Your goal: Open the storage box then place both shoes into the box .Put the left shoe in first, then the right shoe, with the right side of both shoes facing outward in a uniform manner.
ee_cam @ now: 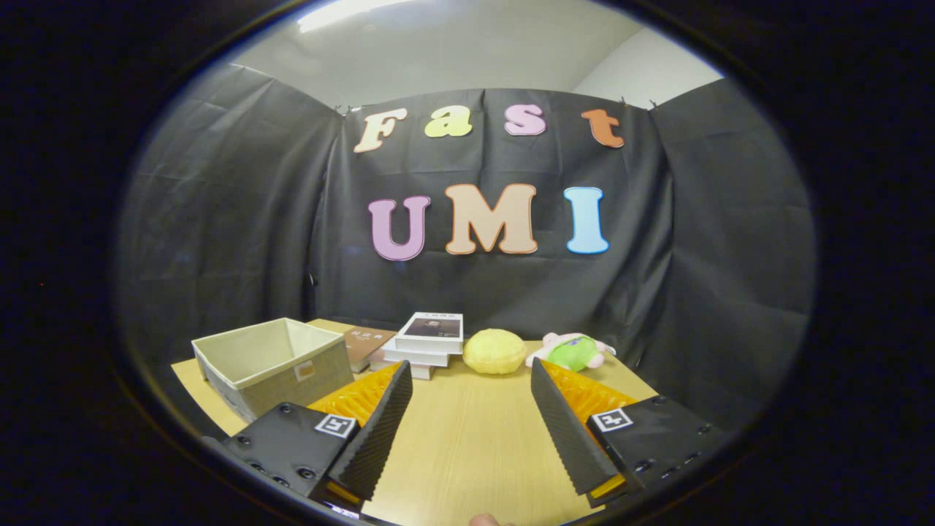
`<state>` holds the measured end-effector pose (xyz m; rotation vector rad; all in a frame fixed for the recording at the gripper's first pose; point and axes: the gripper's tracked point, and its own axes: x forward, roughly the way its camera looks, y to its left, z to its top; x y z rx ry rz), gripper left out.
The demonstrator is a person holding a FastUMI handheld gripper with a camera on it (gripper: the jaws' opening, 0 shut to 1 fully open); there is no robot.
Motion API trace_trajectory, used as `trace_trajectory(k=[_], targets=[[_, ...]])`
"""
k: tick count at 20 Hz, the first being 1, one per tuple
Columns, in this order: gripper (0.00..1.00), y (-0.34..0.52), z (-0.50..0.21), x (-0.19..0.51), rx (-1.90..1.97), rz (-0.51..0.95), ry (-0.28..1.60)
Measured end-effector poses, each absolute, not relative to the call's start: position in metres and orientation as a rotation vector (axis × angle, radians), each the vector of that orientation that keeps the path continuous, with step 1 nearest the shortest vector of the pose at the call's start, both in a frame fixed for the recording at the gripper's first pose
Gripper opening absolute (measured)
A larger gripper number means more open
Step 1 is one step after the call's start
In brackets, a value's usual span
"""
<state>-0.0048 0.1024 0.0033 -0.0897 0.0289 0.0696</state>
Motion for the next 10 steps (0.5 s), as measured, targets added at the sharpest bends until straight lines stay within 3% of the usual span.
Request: trace_trajectory(k=[10], targets=[[1.00, 0.096, 0.020, -0.008, -0.049, 0.081, -0.029]])
